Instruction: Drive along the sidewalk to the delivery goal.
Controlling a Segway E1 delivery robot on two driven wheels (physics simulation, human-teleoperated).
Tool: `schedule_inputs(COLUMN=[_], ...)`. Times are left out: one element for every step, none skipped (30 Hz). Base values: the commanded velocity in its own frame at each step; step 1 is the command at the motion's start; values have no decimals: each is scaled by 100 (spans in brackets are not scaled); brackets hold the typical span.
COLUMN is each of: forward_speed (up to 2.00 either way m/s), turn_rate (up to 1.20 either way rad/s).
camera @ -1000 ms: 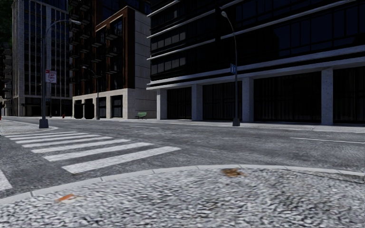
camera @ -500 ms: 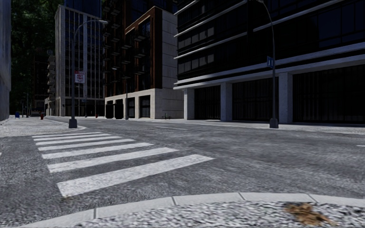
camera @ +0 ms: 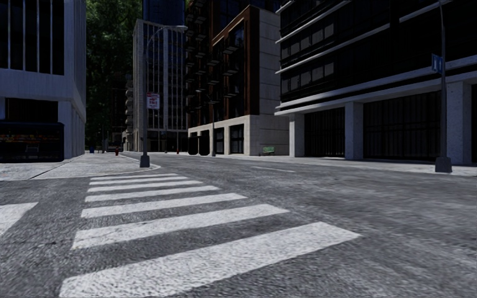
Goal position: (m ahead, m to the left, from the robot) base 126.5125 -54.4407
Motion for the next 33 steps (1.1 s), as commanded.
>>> schedule_inputs(forward_speed=[178,178,178,178,178,178,178,178,178,178,178,178,178,178,178,178,178,178,178,178,178,178,178,178,178,178,178,178,178,178,178,178,178], turn_rate=[52,52,52,52,52,52,52,52,52,52,52,52,52,52,52,52,52,52,52,52,52,52,52,52,52,52,52,52,52,52,52,52,52])
